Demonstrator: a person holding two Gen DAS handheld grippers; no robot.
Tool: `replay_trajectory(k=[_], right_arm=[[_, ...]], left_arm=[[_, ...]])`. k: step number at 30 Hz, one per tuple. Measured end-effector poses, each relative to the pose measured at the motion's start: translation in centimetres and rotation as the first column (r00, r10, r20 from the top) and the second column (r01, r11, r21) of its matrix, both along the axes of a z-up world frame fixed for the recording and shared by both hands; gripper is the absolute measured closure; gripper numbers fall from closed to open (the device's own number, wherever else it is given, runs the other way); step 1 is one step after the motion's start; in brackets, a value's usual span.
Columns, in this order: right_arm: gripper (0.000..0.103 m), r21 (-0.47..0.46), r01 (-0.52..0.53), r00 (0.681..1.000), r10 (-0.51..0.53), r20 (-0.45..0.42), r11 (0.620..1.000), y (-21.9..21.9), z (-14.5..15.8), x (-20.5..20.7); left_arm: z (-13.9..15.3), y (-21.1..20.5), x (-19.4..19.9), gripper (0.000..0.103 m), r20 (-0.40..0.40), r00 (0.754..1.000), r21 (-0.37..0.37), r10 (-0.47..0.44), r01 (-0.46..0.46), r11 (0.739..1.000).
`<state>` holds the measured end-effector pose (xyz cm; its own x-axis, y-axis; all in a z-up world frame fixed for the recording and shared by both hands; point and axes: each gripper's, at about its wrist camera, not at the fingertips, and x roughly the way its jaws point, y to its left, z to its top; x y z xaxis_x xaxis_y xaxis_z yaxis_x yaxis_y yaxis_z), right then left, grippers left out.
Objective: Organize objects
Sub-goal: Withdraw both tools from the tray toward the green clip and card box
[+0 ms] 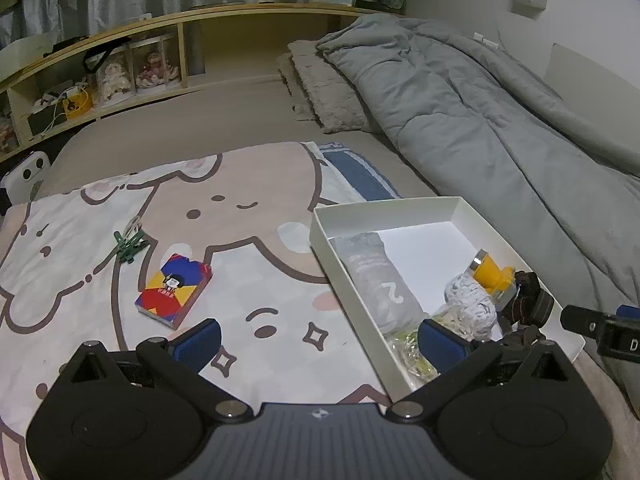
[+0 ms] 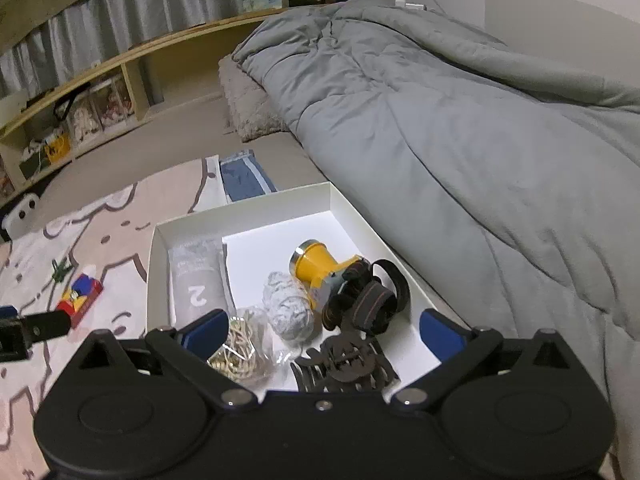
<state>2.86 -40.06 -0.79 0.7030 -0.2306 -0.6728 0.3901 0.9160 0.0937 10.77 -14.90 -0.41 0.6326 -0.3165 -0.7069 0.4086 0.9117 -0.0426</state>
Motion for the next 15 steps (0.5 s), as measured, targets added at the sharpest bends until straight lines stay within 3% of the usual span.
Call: replay_trajectory(k=[15], right_arm=[[0.0,-0.02,-0.019,1.0,0.019,-0.002,1.0,1.1,-0.2,0.2]], left_arm=[[-0.2,1.9,0.3,0.0,0.005,1.0,-0.012,0.02,-0.02,1.0]])
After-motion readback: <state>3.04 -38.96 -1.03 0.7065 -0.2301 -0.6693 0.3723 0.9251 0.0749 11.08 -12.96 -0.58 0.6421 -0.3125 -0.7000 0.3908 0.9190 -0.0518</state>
